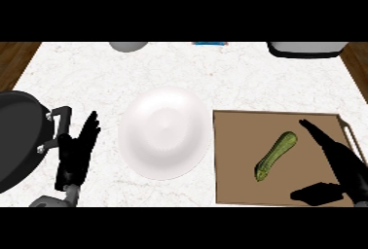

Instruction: Pick the squash from the tray and place it in the plate

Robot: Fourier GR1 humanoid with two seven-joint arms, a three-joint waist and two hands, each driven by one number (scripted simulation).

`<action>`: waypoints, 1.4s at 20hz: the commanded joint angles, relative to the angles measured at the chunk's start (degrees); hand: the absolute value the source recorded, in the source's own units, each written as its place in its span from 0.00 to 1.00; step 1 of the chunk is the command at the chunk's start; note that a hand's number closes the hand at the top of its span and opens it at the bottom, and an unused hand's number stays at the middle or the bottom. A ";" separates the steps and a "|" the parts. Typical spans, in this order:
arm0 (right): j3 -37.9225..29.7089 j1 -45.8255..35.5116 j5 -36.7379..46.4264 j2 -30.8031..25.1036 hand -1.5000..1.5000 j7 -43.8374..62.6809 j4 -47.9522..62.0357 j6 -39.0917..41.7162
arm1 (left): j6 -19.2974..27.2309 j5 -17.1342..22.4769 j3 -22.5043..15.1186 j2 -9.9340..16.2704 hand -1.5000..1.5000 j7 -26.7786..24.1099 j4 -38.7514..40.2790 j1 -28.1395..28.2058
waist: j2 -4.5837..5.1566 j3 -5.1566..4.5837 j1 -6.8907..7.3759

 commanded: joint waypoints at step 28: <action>-5.80 -8.82 15.46 18.03 0.00 -1.55 17.03 13.59 | -6.96 -13.06 8.97 -10.77 0.50 5.96 -3.34 1.38 | -0.03 0.09 -0.24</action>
